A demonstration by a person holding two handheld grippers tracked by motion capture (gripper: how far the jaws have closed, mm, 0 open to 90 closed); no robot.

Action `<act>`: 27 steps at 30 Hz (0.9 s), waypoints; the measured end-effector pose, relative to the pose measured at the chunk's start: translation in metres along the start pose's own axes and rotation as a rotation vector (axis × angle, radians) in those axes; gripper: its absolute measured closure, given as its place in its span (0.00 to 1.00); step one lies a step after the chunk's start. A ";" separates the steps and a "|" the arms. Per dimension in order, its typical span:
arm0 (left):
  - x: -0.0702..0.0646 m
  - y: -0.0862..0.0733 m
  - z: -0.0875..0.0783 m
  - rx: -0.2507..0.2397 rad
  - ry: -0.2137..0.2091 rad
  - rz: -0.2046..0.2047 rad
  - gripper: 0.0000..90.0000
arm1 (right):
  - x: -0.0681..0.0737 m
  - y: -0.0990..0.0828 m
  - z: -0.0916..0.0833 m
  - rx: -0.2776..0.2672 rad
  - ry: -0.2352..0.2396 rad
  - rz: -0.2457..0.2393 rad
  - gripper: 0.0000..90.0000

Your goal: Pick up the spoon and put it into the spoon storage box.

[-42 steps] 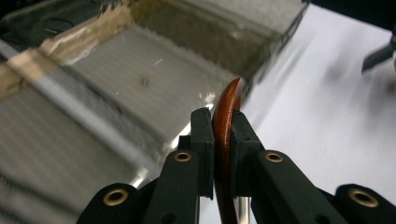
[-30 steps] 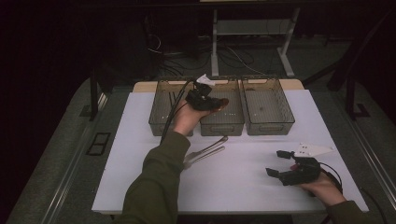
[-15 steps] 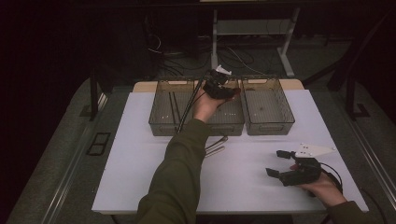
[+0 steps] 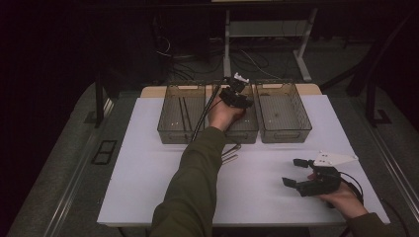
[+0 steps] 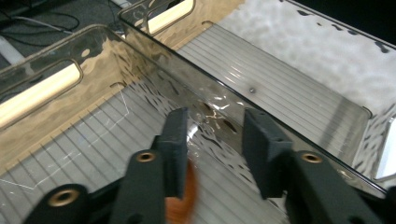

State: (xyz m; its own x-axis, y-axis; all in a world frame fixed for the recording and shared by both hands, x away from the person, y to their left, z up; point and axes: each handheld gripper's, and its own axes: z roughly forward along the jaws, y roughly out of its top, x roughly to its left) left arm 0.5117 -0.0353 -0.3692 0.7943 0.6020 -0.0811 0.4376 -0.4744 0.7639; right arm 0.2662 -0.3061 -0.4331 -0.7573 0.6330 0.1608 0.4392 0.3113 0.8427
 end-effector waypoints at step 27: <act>-0.038 -0.056 -0.108 -0.090 -0.121 0.090 0.31 | -0.001 0.001 0.003 0.003 -0.004 -0.001 0.15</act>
State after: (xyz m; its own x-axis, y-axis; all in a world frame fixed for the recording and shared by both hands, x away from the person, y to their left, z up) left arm 0.4117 0.0375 -0.3394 0.8760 0.4753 -0.0818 0.3269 -0.4603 0.8254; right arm 0.2687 -0.3039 -0.4345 -0.7555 0.6358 0.1580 0.4401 0.3139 0.8413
